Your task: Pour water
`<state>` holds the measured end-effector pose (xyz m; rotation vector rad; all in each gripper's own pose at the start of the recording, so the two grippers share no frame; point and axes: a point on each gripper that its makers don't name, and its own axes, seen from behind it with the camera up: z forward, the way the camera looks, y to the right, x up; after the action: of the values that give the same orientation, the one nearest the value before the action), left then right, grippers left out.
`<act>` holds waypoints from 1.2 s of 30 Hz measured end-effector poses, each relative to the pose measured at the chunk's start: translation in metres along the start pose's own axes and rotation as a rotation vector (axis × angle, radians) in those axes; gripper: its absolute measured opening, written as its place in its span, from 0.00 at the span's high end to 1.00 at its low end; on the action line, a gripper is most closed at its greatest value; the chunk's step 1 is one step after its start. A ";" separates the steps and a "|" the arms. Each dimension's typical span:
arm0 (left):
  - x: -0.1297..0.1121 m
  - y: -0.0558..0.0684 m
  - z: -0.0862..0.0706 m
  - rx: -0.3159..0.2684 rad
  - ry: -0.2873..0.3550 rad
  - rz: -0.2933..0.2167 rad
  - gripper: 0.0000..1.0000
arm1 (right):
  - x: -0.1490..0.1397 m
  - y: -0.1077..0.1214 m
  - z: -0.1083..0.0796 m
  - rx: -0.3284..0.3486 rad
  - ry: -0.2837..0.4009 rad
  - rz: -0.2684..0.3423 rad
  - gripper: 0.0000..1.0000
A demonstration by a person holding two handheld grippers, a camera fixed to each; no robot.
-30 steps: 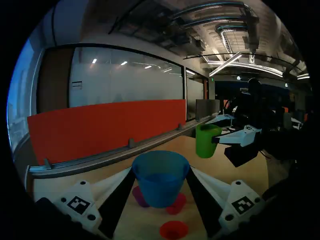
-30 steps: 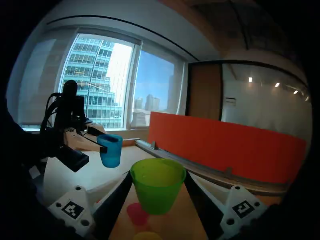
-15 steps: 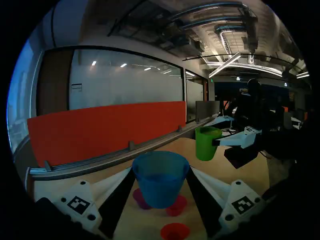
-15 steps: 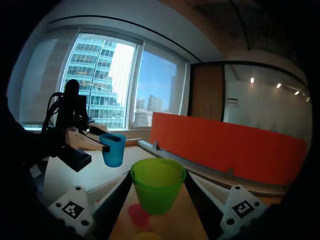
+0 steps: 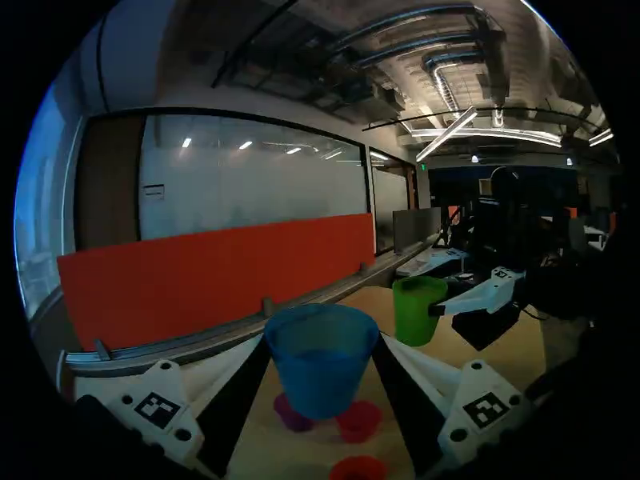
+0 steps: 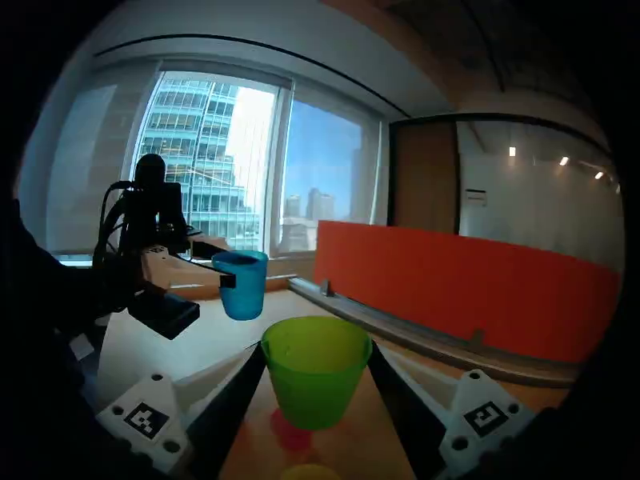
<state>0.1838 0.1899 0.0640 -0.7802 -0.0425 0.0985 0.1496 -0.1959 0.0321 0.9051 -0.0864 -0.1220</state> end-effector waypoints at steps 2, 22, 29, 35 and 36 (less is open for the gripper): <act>0.001 0.000 0.000 0.007 0.001 0.017 0.13 | -0.003 -0.002 0.001 0.006 -0.005 -0.003 0.07; 0.027 0.010 0.009 0.026 0.015 0.208 0.13 | -0.027 -0.029 0.008 0.071 -0.015 -0.012 0.07; 0.036 0.014 0.010 0.036 0.020 0.281 0.13 | -0.031 -0.041 0.014 0.099 -0.013 -0.007 0.07; 0.042 0.018 0.011 0.043 0.022 0.335 0.13 | -0.034 -0.048 0.018 0.114 -0.007 0.000 0.08; 0.043 0.018 0.011 0.043 0.023 0.343 0.13 | -0.034 -0.049 0.019 0.117 -0.006 0.001 0.08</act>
<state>0.2245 0.2150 0.0593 -0.7397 0.1153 0.4147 0.1099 -0.2356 0.0041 1.0217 -0.1005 -0.1196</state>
